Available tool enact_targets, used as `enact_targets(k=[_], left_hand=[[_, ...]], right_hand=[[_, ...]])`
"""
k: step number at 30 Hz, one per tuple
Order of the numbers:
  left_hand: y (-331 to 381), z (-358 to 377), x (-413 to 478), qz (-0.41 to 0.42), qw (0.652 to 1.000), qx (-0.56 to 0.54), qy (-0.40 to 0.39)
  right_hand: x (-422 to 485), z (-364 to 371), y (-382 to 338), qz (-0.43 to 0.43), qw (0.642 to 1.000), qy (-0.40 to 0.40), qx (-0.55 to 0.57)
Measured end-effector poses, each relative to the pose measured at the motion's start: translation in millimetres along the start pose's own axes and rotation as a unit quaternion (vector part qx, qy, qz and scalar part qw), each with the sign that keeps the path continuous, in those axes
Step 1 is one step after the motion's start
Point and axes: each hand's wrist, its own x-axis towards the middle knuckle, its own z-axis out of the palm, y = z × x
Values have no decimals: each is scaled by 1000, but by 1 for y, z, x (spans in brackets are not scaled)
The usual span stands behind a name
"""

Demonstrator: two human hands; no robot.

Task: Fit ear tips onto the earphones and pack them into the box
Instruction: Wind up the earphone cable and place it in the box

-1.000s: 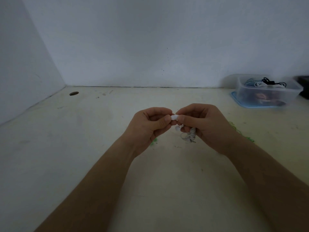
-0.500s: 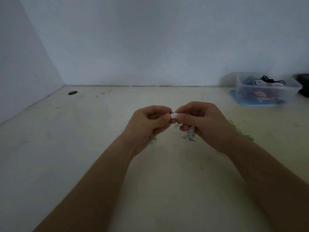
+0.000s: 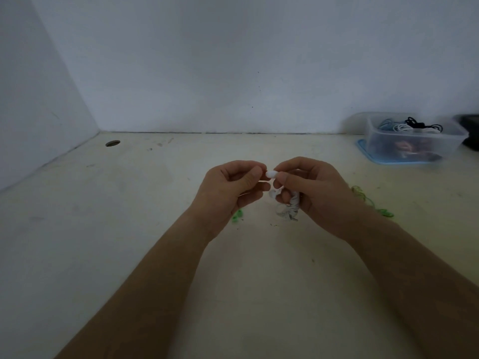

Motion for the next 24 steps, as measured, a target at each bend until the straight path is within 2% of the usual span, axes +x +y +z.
enact_targets(k=[3, 6, 11, 17, 21, 22, 24], left_hand=[[0, 0, -1, 2, 997, 71, -13], [-1, 1, -2, -5, 997, 58, -41], [-2, 2, -1, 5, 999, 7, -31], [1, 3, -2, 1, 1000, 14, -6], [13, -11, 2, 25, 992, 115, 47], [14, -20, 6, 50, 979, 179, 85], [13, -41, 13, 96, 921, 343, 156]], right_hand=[[1, 3, -1, 19, 998, 15, 66], [1, 3, -3, 27, 993, 25, 108], [2, 6, -8, 74, 980, 69, 171], [-4, 12, -4, 45, 995, -23, 87], [0, 12, -1, 35, 996, 23, 83], [1, 11, 0, 39, 994, 36, 93], [3, 9, 2, 40, 993, 43, 105]])
